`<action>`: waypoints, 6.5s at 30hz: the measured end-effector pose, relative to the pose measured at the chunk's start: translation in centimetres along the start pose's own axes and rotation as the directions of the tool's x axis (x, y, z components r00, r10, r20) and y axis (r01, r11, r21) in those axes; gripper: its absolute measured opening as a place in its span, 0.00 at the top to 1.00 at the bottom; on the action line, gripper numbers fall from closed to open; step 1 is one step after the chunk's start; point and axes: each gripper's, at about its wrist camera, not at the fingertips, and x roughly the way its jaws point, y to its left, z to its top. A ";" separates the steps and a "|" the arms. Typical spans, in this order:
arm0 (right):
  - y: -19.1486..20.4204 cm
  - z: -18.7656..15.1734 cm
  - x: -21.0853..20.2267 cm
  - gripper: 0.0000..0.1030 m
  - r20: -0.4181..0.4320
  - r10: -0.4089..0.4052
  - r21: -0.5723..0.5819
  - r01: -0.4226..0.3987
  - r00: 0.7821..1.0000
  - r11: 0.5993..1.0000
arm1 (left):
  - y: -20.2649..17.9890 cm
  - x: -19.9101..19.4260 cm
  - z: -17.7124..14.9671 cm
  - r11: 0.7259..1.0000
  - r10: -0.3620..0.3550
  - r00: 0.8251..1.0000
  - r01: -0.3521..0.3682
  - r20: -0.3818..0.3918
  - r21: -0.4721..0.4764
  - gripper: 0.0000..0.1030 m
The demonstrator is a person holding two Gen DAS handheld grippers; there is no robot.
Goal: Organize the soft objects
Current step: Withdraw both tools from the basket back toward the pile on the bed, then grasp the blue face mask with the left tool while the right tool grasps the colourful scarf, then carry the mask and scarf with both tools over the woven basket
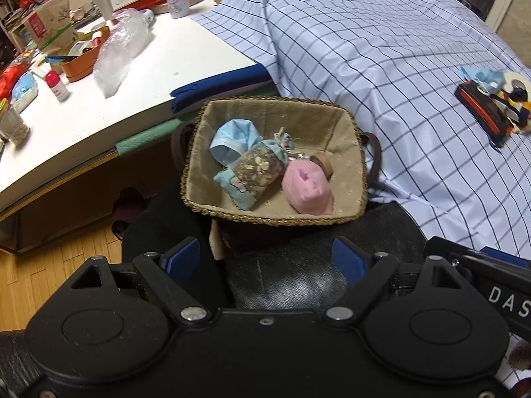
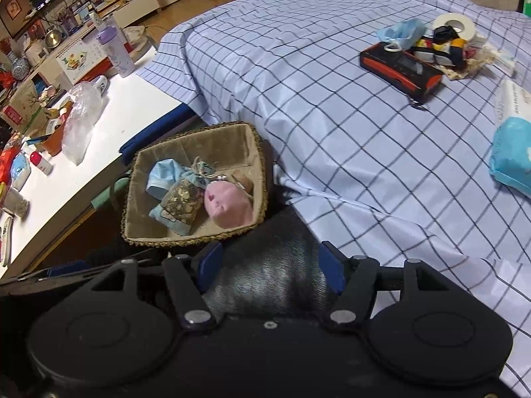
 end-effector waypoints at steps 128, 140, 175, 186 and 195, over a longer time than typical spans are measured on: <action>-33.1 20.6 2.9 0.32 0.159 -0.385 0.529 0.250 0.909 0.811 | -27.9 6.7 18.6 0.876 -0.247 0.969 0.227 -0.007 0.426 0.10; -36.0 19.9 2.7 0.32 0.150 -0.363 0.591 0.211 0.920 0.778 | -34.4 11.6 23.0 0.821 -0.303 0.953 0.264 -0.006 0.506 0.06; -34.2 20.5 3.3 0.31 0.180 -0.400 0.533 0.253 0.899 0.808 | -29.0 8.7 24.2 0.890 -0.293 0.956 0.281 -0.024 0.359 0.47; -29.0 20.9 2.6 0.32 0.232 -0.344 0.417 0.226 0.910 0.880 | -17.4 6.2 18.1 0.972 -0.065 0.996 0.048 0.065 0.230 0.47; -18.5 17.2 1.9 0.32 0.240 -0.171 0.209 0.121 0.956 0.971 | -9.5 6.7 11.8 0.994 0.017 1.000 -0.017 0.003 0.105 0.47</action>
